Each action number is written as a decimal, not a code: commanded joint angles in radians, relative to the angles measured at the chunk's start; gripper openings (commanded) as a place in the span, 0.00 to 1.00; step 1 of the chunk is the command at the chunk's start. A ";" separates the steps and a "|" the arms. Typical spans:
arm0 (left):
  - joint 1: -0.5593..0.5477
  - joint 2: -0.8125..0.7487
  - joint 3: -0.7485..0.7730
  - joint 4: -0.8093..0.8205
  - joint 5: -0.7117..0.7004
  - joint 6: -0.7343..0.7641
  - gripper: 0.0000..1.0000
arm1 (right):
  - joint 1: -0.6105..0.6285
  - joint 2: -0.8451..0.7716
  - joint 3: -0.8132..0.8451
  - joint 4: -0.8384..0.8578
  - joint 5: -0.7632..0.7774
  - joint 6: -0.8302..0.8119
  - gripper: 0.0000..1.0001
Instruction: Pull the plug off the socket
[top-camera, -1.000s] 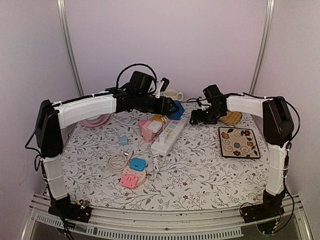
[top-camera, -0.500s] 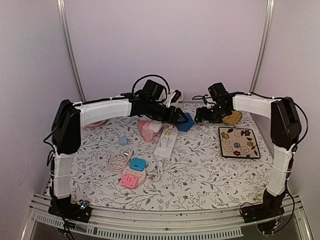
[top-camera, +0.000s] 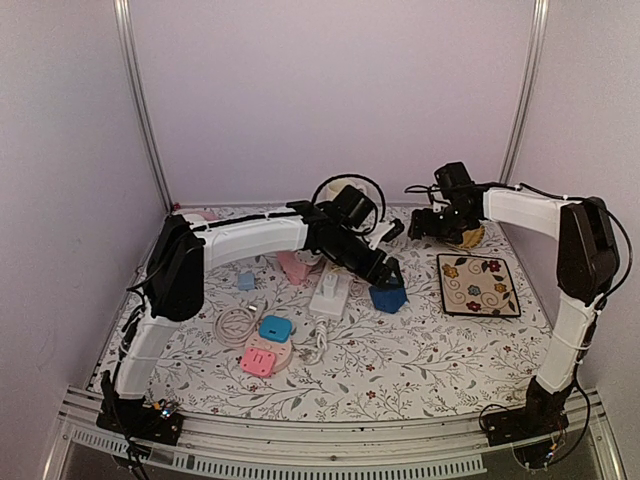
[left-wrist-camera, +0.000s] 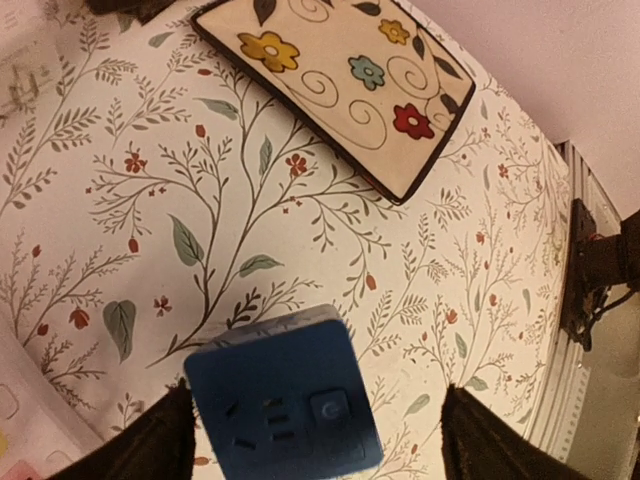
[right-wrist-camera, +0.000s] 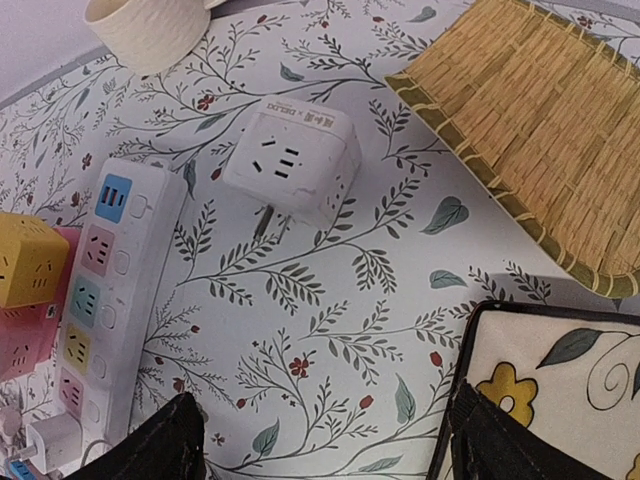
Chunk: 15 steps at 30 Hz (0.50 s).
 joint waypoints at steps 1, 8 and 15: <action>-0.015 0.002 0.060 -0.052 -0.036 0.043 0.91 | 0.004 -0.041 -0.024 0.017 0.007 0.008 0.88; -0.014 -0.060 0.067 -0.041 -0.123 0.032 0.95 | 0.004 -0.043 -0.035 0.030 -0.028 -0.017 0.88; 0.012 -0.209 -0.039 -0.010 -0.263 -0.025 0.90 | 0.003 -0.032 -0.035 0.052 -0.083 -0.037 0.88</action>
